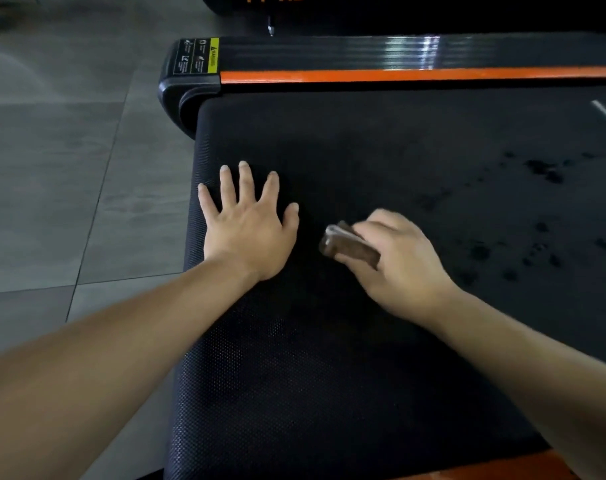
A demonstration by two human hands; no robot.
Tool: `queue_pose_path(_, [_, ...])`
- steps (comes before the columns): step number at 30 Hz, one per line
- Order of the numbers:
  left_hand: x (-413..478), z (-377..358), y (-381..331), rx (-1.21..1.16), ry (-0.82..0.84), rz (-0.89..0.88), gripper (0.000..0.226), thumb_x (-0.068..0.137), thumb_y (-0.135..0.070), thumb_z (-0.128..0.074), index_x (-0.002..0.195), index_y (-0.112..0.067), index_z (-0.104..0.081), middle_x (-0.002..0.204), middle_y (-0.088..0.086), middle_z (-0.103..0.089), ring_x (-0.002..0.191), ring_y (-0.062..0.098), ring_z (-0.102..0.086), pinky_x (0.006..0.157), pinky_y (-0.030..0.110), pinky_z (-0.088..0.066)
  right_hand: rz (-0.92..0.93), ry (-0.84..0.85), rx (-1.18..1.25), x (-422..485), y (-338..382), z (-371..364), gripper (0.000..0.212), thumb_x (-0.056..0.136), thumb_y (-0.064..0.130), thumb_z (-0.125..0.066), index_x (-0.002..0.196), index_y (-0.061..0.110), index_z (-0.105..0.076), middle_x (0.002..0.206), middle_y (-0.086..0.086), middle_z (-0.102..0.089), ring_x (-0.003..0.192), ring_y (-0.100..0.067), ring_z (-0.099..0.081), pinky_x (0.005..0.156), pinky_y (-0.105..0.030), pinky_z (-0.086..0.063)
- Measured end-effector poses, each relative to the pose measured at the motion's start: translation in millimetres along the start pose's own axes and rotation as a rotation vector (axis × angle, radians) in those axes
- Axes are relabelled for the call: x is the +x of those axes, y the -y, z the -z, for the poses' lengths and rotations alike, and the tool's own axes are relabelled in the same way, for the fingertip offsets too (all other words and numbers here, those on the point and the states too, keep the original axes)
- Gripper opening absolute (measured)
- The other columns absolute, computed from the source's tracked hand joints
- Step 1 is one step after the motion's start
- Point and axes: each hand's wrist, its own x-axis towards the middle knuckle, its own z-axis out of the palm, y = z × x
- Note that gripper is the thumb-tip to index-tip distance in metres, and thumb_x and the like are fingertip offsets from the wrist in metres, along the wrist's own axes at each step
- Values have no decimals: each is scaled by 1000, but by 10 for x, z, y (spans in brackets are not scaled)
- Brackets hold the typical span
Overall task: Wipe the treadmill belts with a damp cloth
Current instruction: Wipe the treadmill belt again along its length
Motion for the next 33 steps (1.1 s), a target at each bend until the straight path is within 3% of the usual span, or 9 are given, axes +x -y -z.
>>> queue_pose_path(2, [-4,7,-1,-3,4,7,69,104,-61,-15,164,-27,-10,172,15,3,158,38,11,125,64,3,-6,6,-44,-23,-121,81,34,94,49,-60,79,18,-59,82,4,-49,74,-18,-52,66,-35,-41])
queue_pose_path(6, [-7,2,-1,-10,3,13,69,104,-61,-16,164,-28,-11,173,14,3,158,37,11,125,63,3,-335,-175,-160,139,-500,191,31,91,46,-63,88,15,-64,86,2,-51,85,-29,-59,70,-34,-44])
queue_pose_path(8, [-9,3,-2,-16,2,16,69,104,-61,-17,164,-28,-12,173,14,2,158,37,10,125,63,3,-232,-175,-149,-62,-248,118,36,91,49,-58,83,15,-63,83,-1,-52,80,-30,-58,67,-36,-45])
queue_pose_path(12, [-8,20,4,-24,-7,23,68,103,-62,-17,163,-30,-15,173,13,-1,159,36,7,125,62,2,99,113,79,-693,235,63,35,92,49,-58,86,16,-68,84,1,-54,76,-21,-55,68,-38,-47])
queue_pose_path(14, [-16,24,2,-40,-2,26,67,104,-61,-18,163,-30,-17,173,13,-2,159,36,6,125,62,3,81,30,-4,-605,0,135,37,93,51,-58,83,15,-66,82,1,-54,74,-23,-56,66,-35,-45])
queue_pose_path(18, [-64,58,-20,-97,-42,-6,58,107,-51,-26,158,-25,-33,171,13,-17,159,34,-3,126,61,3,-269,-129,-98,-413,-389,293,32,91,47,-65,81,17,-58,85,1,-51,79,-23,-55,64,-33,-41])
queue_pose_path(23, [-220,152,-180,-94,-93,-187,45,109,-36,-36,148,-18,-51,158,9,-43,154,28,-26,127,57,-7,6,117,91,-879,193,239,23,86,45,-72,82,23,-66,83,10,-52,75,-10,-52,68,-24,-42])
queue_pose_path(30, [-769,62,-481,-42,148,-116,58,109,-48,-27,164,-32,-15,174,8,4,159,28,10,127,55,7,-258,-55,-24,-742,-434,504,31,89,48,-68,78,21,-56,83,7,-49,76,-16,-54,61,-32,-38])
queue_pose_path(33, [-869,30,-503,-16,174,-92,59,110,-48,-20,165,-35,-3,173,3,12,158,24,19,126,54,12,-84,134,79,-1023,-96,469,30,88,48,-70,75,25,-55,82,10,-49,75,-13,-50,62,-32,-38])
